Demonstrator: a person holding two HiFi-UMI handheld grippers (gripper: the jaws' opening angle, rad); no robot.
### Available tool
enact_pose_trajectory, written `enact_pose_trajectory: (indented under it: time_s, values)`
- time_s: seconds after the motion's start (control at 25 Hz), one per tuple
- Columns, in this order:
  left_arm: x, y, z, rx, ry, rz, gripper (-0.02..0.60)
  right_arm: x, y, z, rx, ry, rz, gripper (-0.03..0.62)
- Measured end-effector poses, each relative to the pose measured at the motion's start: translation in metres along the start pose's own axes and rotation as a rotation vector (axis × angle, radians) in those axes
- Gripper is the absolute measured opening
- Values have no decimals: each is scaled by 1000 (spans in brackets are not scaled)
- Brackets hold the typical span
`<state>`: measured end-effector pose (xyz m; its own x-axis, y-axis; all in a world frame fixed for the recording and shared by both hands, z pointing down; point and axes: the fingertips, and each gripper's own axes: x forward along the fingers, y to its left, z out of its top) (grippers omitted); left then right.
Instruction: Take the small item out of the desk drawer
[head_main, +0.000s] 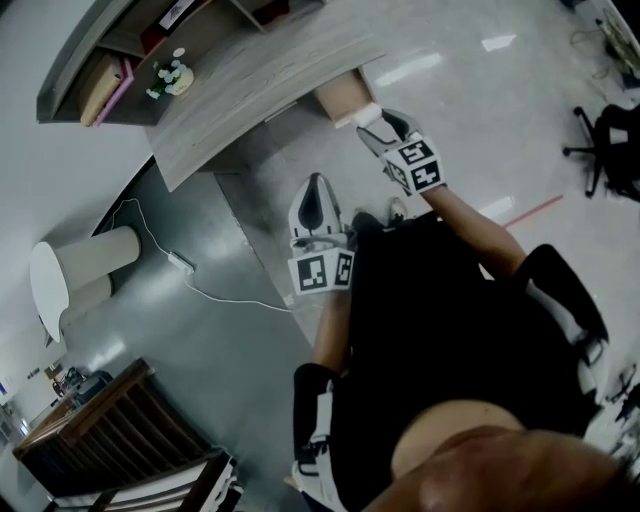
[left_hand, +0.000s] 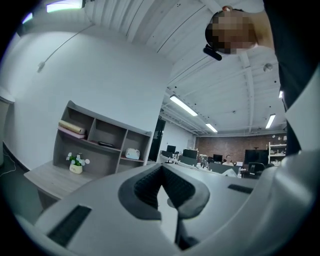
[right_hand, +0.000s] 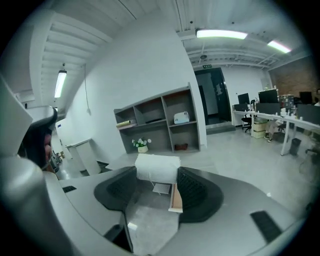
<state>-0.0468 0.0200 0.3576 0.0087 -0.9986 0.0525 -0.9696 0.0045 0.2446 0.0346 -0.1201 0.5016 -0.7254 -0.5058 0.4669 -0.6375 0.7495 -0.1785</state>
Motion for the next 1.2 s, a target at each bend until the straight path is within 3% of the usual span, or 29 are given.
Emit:
enact_pose_trajectory:
  time_s: [0.24, 0.6, 1.2]
  values:
    - [-12, 7, 1, -18, 21, -23, -3, -53, 31, 27, 5, -99, 9, 254]
    - [-26, 12, 3, 36, 16, -57, -3, -119, 77, 58, -29, -208, 28, 255]
    - [-23, 21, -3, 20, 31, -106, -3, -124, 105, 59, -43, -226, 32, 254]
